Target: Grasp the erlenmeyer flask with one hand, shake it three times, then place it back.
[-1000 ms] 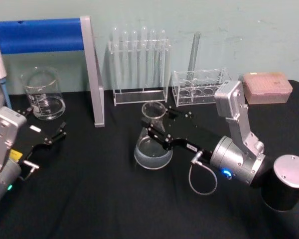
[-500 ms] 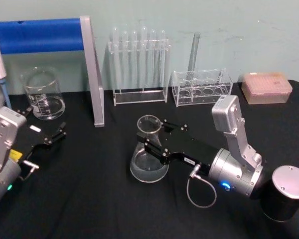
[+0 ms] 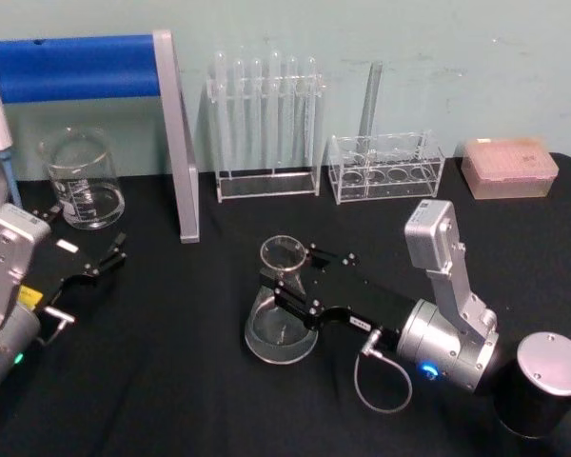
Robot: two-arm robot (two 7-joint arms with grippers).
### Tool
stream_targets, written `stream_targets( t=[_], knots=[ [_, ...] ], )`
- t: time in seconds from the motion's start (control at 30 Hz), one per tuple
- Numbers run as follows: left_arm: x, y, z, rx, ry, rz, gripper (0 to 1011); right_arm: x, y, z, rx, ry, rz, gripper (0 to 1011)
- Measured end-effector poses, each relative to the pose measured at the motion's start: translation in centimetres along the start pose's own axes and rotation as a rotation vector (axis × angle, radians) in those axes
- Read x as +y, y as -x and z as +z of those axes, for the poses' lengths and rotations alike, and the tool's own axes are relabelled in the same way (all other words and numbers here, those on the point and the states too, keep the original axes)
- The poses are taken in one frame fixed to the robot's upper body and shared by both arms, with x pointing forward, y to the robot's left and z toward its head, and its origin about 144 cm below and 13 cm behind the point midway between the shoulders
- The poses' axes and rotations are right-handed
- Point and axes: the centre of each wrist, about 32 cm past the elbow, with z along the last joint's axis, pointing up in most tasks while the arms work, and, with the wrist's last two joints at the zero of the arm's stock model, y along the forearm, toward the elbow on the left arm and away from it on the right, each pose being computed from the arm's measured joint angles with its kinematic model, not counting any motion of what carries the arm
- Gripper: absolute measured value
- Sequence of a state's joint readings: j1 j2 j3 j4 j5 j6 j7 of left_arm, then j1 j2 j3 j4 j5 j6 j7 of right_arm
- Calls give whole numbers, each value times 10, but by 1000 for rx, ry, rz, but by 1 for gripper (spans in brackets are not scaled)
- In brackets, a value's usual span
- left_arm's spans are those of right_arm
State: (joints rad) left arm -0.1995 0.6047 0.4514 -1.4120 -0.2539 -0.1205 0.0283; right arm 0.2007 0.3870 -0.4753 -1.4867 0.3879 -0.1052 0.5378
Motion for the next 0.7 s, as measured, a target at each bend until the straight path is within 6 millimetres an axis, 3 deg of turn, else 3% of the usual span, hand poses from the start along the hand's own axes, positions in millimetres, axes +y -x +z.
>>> stream_targets(
  t=[0.7],
  knots=[
    [0, 0, 0, 0, 0, 0, 1001, -2, 2, -15, 28, 3, 17, 456]
  ],
)
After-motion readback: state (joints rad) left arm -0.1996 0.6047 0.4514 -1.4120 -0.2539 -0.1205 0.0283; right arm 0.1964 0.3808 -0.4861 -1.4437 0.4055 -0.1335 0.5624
